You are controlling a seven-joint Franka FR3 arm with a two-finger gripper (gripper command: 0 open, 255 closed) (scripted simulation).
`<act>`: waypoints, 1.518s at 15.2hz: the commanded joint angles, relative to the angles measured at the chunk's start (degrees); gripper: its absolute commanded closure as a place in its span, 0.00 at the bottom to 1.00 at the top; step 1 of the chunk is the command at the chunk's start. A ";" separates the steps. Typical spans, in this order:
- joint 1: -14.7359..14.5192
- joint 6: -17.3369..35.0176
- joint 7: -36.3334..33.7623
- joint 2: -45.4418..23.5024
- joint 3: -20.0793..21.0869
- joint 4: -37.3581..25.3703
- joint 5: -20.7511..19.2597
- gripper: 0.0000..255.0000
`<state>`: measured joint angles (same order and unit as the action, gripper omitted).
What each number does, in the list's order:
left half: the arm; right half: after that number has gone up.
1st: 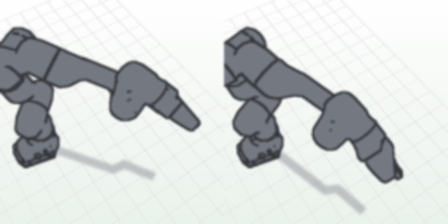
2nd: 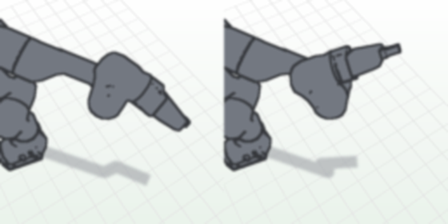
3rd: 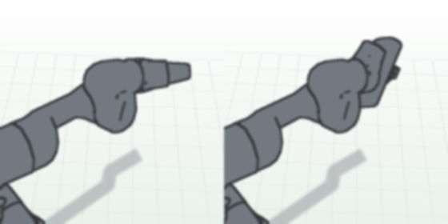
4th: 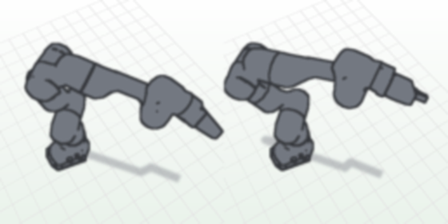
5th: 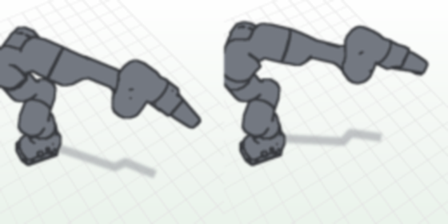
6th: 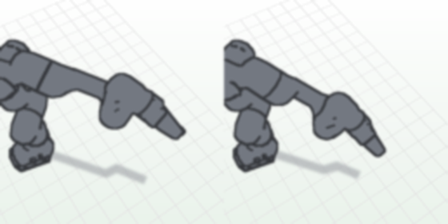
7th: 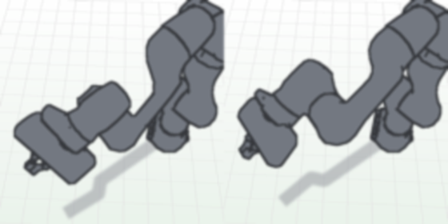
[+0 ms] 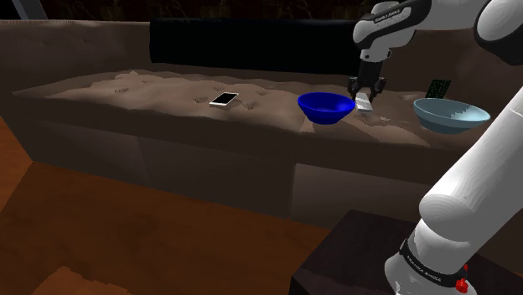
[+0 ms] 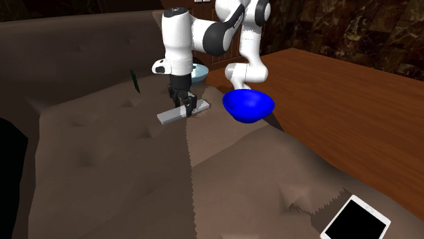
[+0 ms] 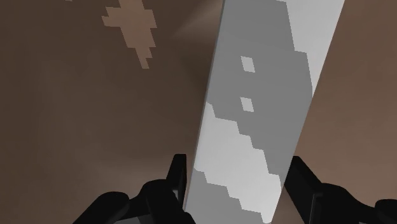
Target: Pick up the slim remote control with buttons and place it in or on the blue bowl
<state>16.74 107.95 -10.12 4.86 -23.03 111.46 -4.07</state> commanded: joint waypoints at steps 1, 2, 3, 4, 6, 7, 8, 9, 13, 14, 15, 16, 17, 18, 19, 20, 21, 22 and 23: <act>0.00 0.00 0.00 -0.01 0.00 0.02 0.00 1.00; 0.00 0.00 0.00 -0.01 0.00 0.02 0.00 1.00; 0.00 0.00 0.01 -0.02 0.00 0.02 0.00 1.00; 0.00 0.00 0.00 -0.02 0.00 0.01 0.00 1.00; 0.00 0.01 0.01 0.01 0.00 0.05 -0.01 1.00; 0.00 0.01 0.01 0.00 0.00 0.03 -0.01 1.00; 0.00 0.01 0.01 -0.01 0.00 0.03 0.00 1.00; -0.02 -0.75 0.01 0.07 0.02 -0.65 -0.02 1.00; -0.07 -3.81 0.07 0.25 0.11 -3.55 -0.03 1.00; -0.09 -4.58 0.10 0.27 0.13 -4.30 -0.02 1.00; -0.10 -5.35 0.13 0.26 0.14 -5.07 0.00 1.00; -0.11 -6.12 0.16 0.25 0.16 -5.86 0.02 1.00; -0.12 -6.89 0.19 0.22 0.17 -6.66 0.04 1.00; -0.13 -7.67 0.23 0.18 0.18 -7.47 0.07 1.00; -0.14 -8.44 0.28 0.12 0.18 -8.31 0.10 1.00; -0.15 -9.22 0.33 0.05 0.19 -9.15 0.13 1.00; -0.15 -10.00 0.38 -0.03 0.19 -10.01 0.18 1.00; -0.16 -10.79 0.44 -0.13 0.19 -10.89 0.22 1.00; -0.16 -11.58 0.50 -0.25 0.19 -11.79 0.27 1.00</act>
<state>16.59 97.23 -9.67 4.76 -22.85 100.66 -3.86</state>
